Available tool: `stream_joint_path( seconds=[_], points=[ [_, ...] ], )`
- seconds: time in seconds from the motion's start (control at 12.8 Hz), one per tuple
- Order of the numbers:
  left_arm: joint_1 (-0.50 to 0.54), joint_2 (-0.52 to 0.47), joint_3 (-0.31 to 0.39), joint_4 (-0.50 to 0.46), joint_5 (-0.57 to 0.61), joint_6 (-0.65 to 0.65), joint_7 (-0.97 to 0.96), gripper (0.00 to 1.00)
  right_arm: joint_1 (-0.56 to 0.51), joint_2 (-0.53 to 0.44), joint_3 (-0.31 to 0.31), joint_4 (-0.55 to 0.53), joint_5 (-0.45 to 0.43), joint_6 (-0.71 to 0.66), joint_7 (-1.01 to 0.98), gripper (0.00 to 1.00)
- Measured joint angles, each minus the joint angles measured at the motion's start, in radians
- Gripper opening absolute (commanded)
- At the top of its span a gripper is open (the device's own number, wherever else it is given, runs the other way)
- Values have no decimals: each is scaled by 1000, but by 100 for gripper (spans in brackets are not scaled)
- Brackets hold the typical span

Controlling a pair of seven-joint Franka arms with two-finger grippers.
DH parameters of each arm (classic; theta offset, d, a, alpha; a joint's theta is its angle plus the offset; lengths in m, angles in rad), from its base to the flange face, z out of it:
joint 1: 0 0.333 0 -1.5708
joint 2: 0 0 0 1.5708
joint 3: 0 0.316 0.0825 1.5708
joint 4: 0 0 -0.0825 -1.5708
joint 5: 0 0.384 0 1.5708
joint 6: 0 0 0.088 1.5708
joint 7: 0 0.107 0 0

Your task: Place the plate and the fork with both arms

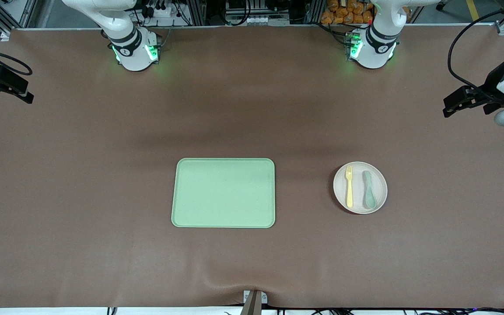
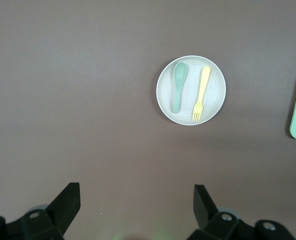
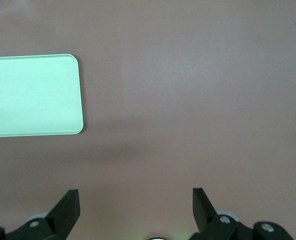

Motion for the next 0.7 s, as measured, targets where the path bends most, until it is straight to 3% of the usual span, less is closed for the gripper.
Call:
stream_joint_path(
  seconds=[0.23,0.7],
  points=[
    [1,23,0,-35,-1,14,0,100,0,0,0,0,0,0,0,100],
    [8,80,3,-251,-9,312,0,100,0,0,0,-1,1,0,0,100]
  ],
)
